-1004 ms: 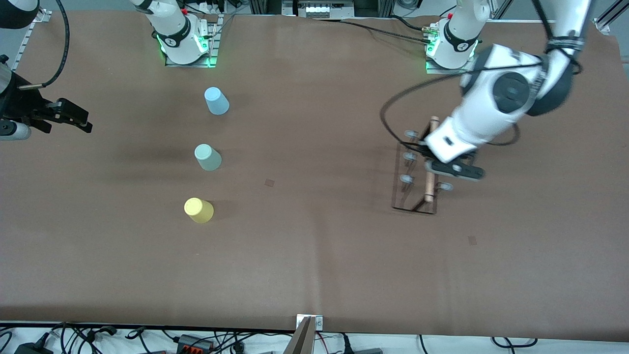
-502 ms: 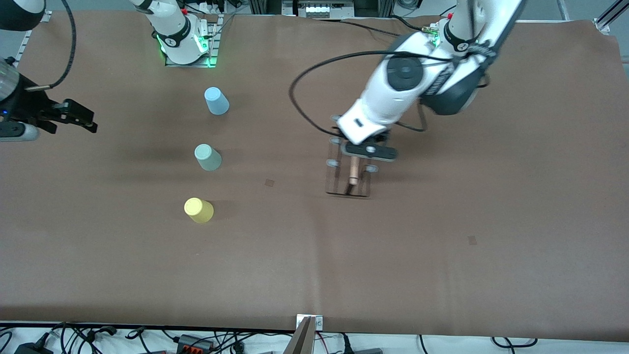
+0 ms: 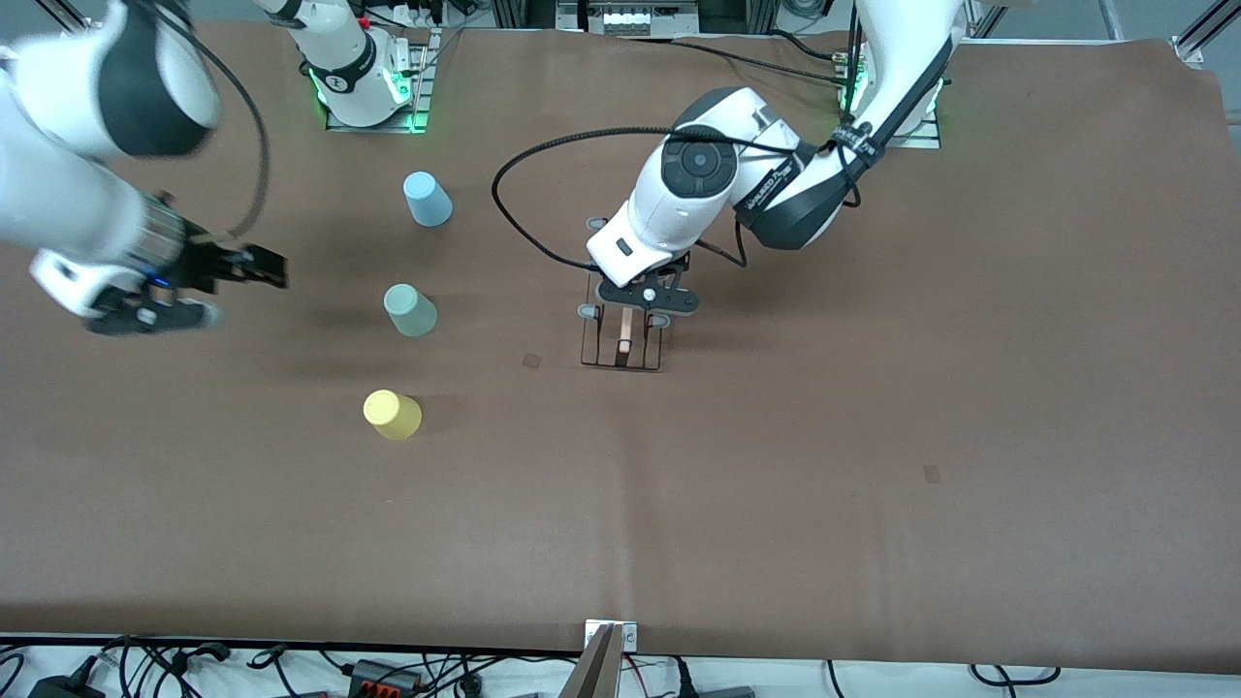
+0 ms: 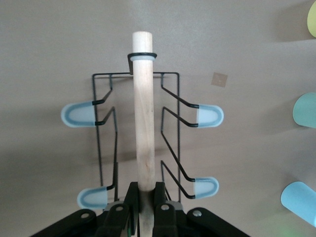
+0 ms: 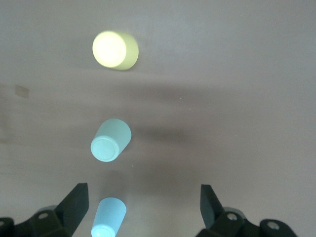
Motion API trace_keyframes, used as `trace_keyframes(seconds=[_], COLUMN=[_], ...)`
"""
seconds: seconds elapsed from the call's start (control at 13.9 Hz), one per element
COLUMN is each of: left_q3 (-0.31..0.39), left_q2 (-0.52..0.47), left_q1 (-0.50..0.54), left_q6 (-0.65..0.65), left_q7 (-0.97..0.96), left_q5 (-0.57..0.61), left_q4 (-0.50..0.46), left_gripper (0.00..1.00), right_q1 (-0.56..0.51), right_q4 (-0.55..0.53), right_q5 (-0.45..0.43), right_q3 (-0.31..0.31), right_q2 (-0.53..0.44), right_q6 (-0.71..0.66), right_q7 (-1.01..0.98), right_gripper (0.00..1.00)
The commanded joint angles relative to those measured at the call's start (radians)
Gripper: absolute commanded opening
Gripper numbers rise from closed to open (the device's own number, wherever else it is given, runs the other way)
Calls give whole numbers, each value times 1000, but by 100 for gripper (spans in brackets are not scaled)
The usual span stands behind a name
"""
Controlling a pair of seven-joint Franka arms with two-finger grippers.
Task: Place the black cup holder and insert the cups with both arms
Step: 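Lower the rack with the left gripper while the right gripper reaches the teal cup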
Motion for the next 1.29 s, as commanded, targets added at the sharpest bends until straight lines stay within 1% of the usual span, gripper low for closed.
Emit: trace_keyframes(seconds=[0.0, 0.22, 0.29, 0.36, 0.43, 0.5, 0.57, 0.65, 0.72, 0.86, 0.93, 1.0, 1.08, 1.22], left_q3=[8, 8, 8, 9, 20, 23, 14, 21, 9, -46, -67, -95, -104, -109], left_q2=[47, 56, 56, 57, 65, 62, 44, 13, -11, -57, -77, -82, -93, -120], left_q1=[-25, -28, -29, -37, -39, -39, -28, -7, 59, 203, 272, 337, 393, 482], left_q6=[41, 53, 53, 53, 56, 56, 47, 26, -18, -75, -95, -152, -204, -281], left_q7=[-22, -29, -29, -29, -21, -13, -19, -22, -16, -12, -12, -10, -4, 55], left_q5=[12, 11, 11, 12, 21, 88, 168, 178, 166, 128, 126, 126, 127, 133], left_q4=[47, 48, 47, 48, 47, 48, 51, 53, 56, 56, 48, 50, 48, 48], left_gripper=[2, 2, 6, 23, 79, 100, 100, 100, 100, 100, 100, 100, 100, 100], right_q1=[64, 122, 125, 137, 151, 157, 160, 161, 161, 161, 161, 161, 159, 161], right_q4=[-6, -42, -50, -58, -79, -119, -154, -180, -203, -233, -234, -234, -234, -234], right_q5=[-13, -12, -4, -3, -3, -3, -3, -1, 1, 19, 30, 54, 83, 94], right_q3=[-2, -2, -2, -2, -2, -2, -2, -2, 0, 4, 4, 4, 4, 4], right_q2=[78, 141, 156, 174, 178, 178, 178, 178, 178, 181, 184, 194, 201, 213], right_q6=[40, 111, 128, 140, 161, 198, 232, 257, 280, 310, 317, 317, 320, 329], right_q7=[85, 159, 177, 200, 214, 232, 248, 257, 271, 302, 302, 302, 302, 302], right_gripper=[100, 100, 100, 100, 100, 100, 100, 100, 100, 100, 100, 100, 100, 100])
